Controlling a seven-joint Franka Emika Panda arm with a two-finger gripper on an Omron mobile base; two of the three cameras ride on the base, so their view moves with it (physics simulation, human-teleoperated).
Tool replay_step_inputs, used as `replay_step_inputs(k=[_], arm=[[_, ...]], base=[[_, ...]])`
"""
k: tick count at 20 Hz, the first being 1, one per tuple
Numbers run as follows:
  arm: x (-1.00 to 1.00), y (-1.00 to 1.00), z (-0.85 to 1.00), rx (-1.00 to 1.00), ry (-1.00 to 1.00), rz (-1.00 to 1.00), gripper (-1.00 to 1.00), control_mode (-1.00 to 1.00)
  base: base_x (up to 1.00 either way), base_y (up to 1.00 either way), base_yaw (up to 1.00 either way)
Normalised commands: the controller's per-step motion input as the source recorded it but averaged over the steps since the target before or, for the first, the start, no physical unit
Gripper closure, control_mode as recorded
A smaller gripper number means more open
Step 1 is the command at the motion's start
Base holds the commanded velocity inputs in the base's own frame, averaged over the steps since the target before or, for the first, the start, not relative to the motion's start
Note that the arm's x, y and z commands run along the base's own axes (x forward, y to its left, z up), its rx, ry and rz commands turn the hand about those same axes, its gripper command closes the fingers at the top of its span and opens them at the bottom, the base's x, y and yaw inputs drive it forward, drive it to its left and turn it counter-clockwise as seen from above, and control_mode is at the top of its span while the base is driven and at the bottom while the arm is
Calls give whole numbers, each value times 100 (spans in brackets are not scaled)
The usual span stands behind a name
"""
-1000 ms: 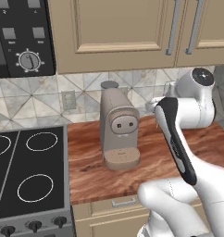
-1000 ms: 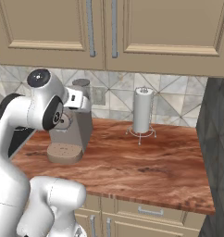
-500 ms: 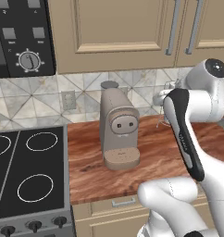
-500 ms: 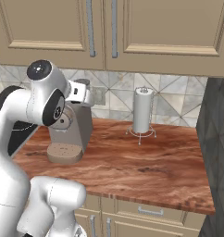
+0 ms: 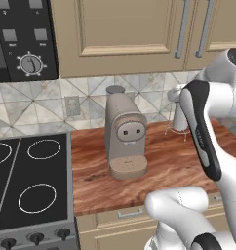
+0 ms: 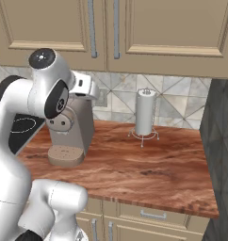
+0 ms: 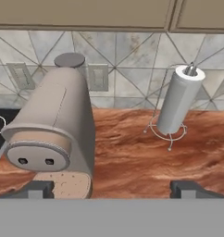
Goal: Open the cabinet, pick the kettle from the cabinet, and place it in the sink.
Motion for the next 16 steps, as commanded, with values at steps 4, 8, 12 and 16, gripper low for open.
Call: replay_step_inputs(k=[4,8,12,16], arm=[[0,-7,25,0,0,0,-100,-100],[0,-4,21,-2,-1,0,-100,-100],[-3,0,15,0,-4,0,-100,-100],[0,-1,22,0,-1,0,-100,-100]], base=[[0,0,0],[0,0,0],[0,0,0],[0,0,0]])
